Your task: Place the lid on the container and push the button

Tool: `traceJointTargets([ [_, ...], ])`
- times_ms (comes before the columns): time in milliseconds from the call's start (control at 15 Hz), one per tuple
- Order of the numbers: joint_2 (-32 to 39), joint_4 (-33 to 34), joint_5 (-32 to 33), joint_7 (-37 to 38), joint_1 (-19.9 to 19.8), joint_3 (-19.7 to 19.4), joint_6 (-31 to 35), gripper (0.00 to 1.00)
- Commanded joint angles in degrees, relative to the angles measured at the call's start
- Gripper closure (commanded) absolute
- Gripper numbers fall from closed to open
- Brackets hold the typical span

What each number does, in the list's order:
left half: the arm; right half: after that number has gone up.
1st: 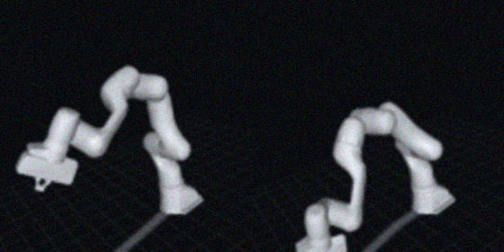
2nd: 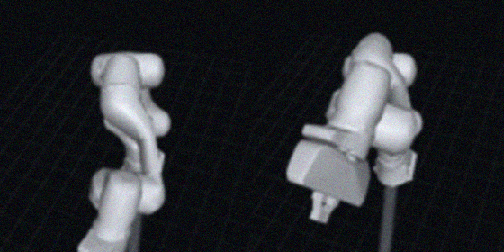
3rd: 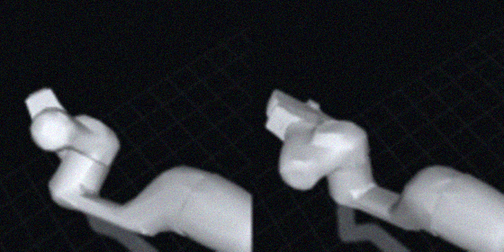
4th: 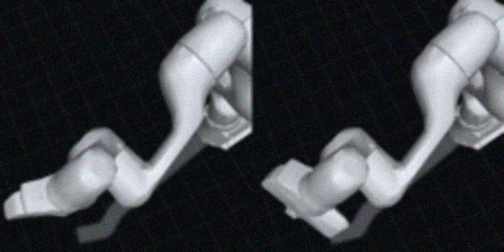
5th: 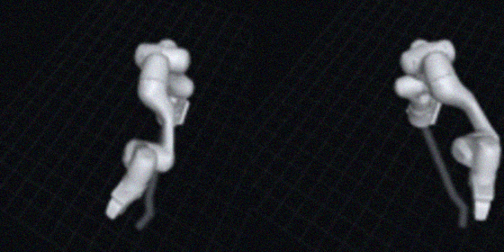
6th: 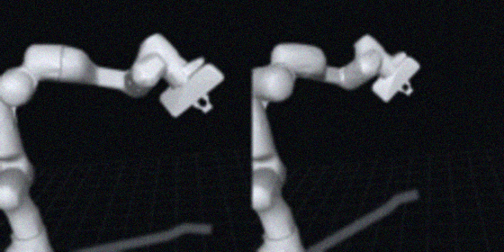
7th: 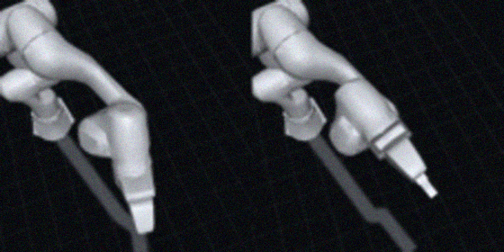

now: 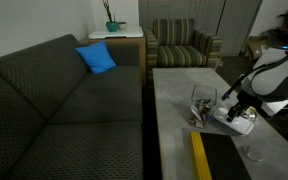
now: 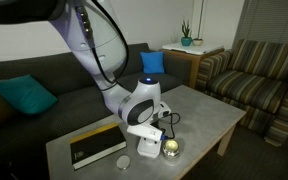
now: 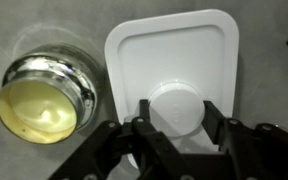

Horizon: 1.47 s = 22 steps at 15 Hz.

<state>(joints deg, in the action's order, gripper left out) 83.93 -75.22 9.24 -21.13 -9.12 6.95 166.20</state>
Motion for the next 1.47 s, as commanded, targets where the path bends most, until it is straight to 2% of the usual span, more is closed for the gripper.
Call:
traceJointTargets([
  [0, -7.4, -8.5, 0.4, 5.4, 4.1, -6.4, 3.4, 0.71],
  [267, -15.4, -17.0, 0.3, 10.1, 8.8, -12.0, 5.8, 0.71],
  [400, -19.6, -21.1, 1.1, 10.3, 8.9, -11.8, 6.8, 0.71],
  [667, -27.6, -28.4, -0.2, 8.6, 4.4, -5.5, 7.9, 0.71],
  [867, -31.2, -31.1, -4.1, 7.3, -4.0, 4.7, 6.5, 0.71],
  [933, -27.0, -25.9, -2.8, 9.4, 1.9, -1.3, 6.4, 0.46],
  [1067, -29.1, -28.0, -3.7, 8.6, -1.6, 2.8, 6.4, 0.46],
  [1200, -29.7, -28.8, -3.8, 8.5, -2.6, 3.5, 6.4, 0.46],
  [1267, -29.6, -28.9, -3.8, 8.5, -2.6, 3.5, 6.4, 0.71],
  [1400, -30.4, -32.5, -2.7, 9.9, 0.5, -0.4, 11.2, 0.71],
])
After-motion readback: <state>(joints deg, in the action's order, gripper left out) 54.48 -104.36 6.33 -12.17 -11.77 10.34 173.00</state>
